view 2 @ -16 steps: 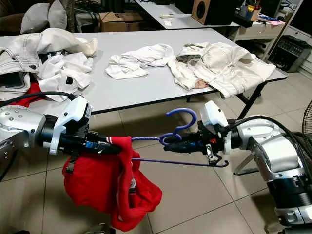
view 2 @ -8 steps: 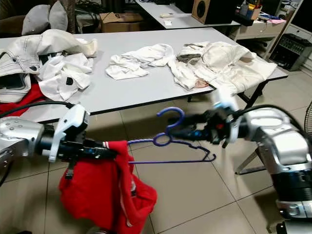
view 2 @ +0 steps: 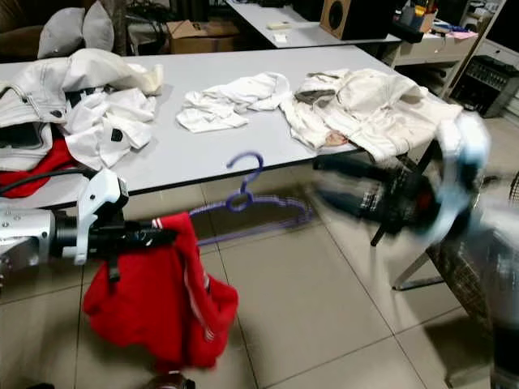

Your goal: Hang hanger

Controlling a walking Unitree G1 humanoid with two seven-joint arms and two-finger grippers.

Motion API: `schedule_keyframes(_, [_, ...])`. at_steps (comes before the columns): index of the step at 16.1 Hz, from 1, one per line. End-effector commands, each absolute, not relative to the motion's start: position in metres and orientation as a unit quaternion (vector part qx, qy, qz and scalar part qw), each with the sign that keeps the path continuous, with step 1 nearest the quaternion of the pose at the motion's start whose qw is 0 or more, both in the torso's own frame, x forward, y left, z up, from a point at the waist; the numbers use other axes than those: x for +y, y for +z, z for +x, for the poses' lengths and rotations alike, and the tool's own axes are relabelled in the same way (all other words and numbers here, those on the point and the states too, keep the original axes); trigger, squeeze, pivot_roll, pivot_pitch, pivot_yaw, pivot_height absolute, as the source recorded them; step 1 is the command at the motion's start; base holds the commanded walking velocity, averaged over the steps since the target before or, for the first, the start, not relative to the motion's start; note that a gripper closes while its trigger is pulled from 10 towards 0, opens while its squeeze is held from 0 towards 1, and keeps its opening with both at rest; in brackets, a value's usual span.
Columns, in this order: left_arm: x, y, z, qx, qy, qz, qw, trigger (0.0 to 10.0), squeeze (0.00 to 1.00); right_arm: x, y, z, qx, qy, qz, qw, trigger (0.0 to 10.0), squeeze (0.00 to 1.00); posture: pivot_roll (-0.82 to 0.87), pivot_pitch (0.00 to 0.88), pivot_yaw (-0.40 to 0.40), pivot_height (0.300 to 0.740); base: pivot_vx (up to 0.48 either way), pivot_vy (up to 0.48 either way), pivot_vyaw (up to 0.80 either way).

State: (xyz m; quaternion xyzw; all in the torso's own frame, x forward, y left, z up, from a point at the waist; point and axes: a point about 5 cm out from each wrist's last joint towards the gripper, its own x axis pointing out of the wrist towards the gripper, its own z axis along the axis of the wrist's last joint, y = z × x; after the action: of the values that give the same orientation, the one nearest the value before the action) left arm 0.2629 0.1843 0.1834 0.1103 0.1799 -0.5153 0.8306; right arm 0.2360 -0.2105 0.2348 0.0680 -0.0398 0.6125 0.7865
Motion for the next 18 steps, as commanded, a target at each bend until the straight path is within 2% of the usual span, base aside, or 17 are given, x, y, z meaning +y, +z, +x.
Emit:
schedule_keyframes(1, [0.182, 0.202, 0.268, 0.132, -0.511, 0.110, 0.842, 0.0, 0.00, -0.197, 0.228, 0.226, -0.020, 0.623, 0.067, 0.779, 10.0, 1.00, 0.01, 0.000, -0.007, 0.740, 0.000, 0.000, 0.00])
schedule_keyframes(3, [0.178, 0.210, 0.270, 0.118, -0.520, 0.101, 0.840, 0.0, 0.00, -0.185, 0.211, 0.219, 0.010, 0.618, 0.077, 0.783, 10.0, 1.00, 0.01, 0.000, -0.004, 0.740, 0.000, 0.000, 0.00])
schedule_keyframes(6, [0.173, 0.218, 0.267, 0.103, -0.533, 0.088, 0.835, 0.0, 0.00, -0.180, 0.178, 0.219, 0.084, 0.568, 0.047, 0.817, 10.0, 1.00, 0.01, 0.000, -0.006, 0.740, 0.000, 0.000, 0.00])
schedule_keyframes(8, [0.168, 0.230, 0.266, 0.080, -0.543, 0.082, 0.832, 0.0, 0.00, -0.187, 0.140, 0.224, 0.149, 0.476, 0.041, 0.866, 10.0, 1.00, 0.01, 0.000, -0.015, 0.740, 0.000, 0.000, 0.00])
schedule_keyframes(9, [0.166, 0.236, 0.267, 0.070, -0.548, 0.083, 0.830, 0.0, 0.00, -0.191, 0.126, 0.225, 0.170, 0.448, 0.056, 0.876, 10.0, 1.00, 0.02, 0.000, -0.018, 0.740, 0.000, 0.000, 0.00])
schedule_keyframes(13, [0.156, 0.254, 0.270, 0.042, -0.561, 0.085, 0.822, 0.0, 0.00, -0.193, 0.092, 0.226, 0.216, 0.407, 0.158, 0.873, 10.0, 1.00, 0.01, 0.000, -0.006, 0.740, 0.000, 0.000, 0.00])
schedule_keyframes(14, [0.152, 0.257, 0.269, 0.036, -0.568, 0.085, 0.818, 0.0, 0.00, -0.191, 0.088, 0.227, 0.219, 0.413, 0.184, 0.864, 10.0, 0.41, 0.01, 0.000, -0.003, 0.740, 0.000, 0.000, 0.00])
schedule_keyframes(15, [0.149, 0.260, 0.269, 0.032, -0.573, 0.084, 0.815, 0.0, 0.00, -0.190, 0.087, 0.228, 0.223, 0.419, 0.199, 0.858, 10.0, 0.00, 0.00, 0.000, 0.000, 0.740, 0.000, 0.000, 0.00])
schedule_keyframes(17, [0.135, 0.268, 0.266, 0.015, -0.592, 0.085, 0.801, 0.0, 0.00, -0.182, 0.089, 0.234, 0.214, 0.452, 0.304, 0.811, 10.0, 0.00, 0.00, 0.000, 0.002, 0.740, 0.000, 0.000, 0.00])
schedule_keyframes(18, [0.132, 0.269, 0.266, 0.011, -0.593, 0.085, 0.800, 0.0, 0.00, -0.180, 0.087, 0.235, 0.221, 0.459, 0.330, 0.795, 10.0, 0.00, 0.00, 0.000, 0.002, 0.740, 0.000, 0.000, 0.00])
